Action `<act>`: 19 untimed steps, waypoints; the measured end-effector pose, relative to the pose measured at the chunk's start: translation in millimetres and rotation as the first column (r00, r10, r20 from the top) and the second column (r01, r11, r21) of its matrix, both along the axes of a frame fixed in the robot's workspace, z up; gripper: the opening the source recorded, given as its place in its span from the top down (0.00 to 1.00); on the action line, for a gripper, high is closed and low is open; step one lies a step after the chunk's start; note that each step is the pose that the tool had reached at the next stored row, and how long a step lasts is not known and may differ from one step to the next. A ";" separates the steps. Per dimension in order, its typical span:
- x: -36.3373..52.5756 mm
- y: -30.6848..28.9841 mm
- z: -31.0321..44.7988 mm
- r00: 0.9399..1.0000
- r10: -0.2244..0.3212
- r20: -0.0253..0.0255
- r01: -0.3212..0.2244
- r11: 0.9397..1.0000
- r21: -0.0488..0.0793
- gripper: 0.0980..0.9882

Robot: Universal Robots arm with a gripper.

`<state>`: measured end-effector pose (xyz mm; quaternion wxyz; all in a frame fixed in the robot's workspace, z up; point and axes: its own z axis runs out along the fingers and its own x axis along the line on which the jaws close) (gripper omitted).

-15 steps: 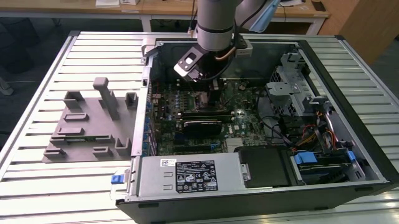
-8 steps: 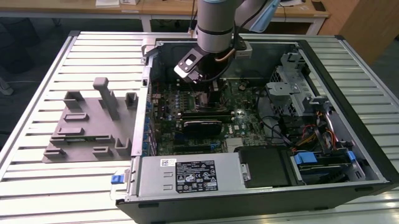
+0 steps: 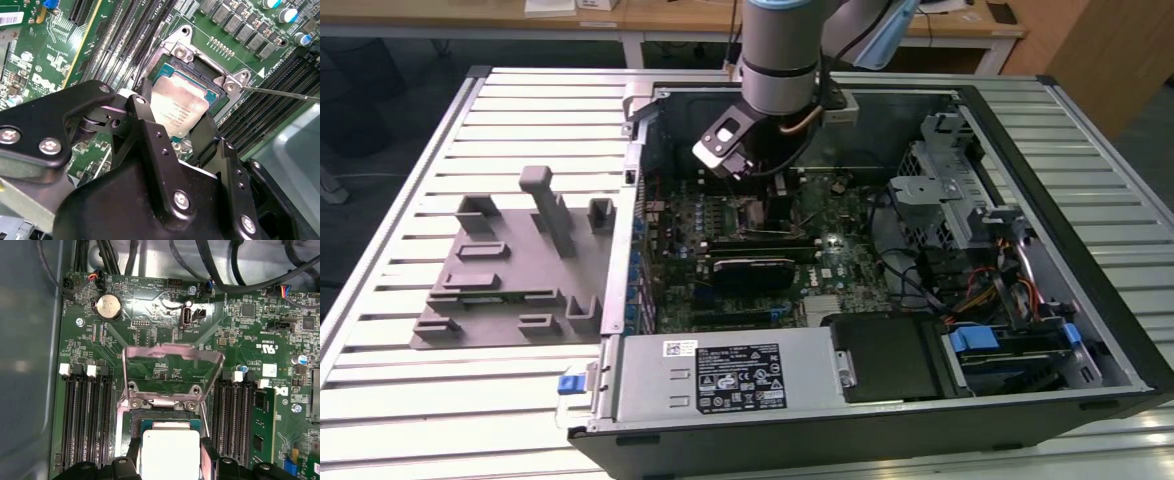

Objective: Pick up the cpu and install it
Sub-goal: 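Place the cpu into insertion slot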

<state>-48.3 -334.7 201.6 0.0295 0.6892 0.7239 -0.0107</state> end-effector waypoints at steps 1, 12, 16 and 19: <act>0.0 0.2 -1.0 1.000 0.000 0.000 0.000 1.000 0.000 0.50; -0.1 1.9 -6.0 1.000 -0.017 0.000 0.017 1.000 0.001 0.50; 0.0 4.3 -8.1 1.000 -0.017 0.000 0.017 1.000 0.002 0.50; -0.1 4.7 -9.8 1.000 -0.019 -0.001 0.019 1.000 0.001 0.50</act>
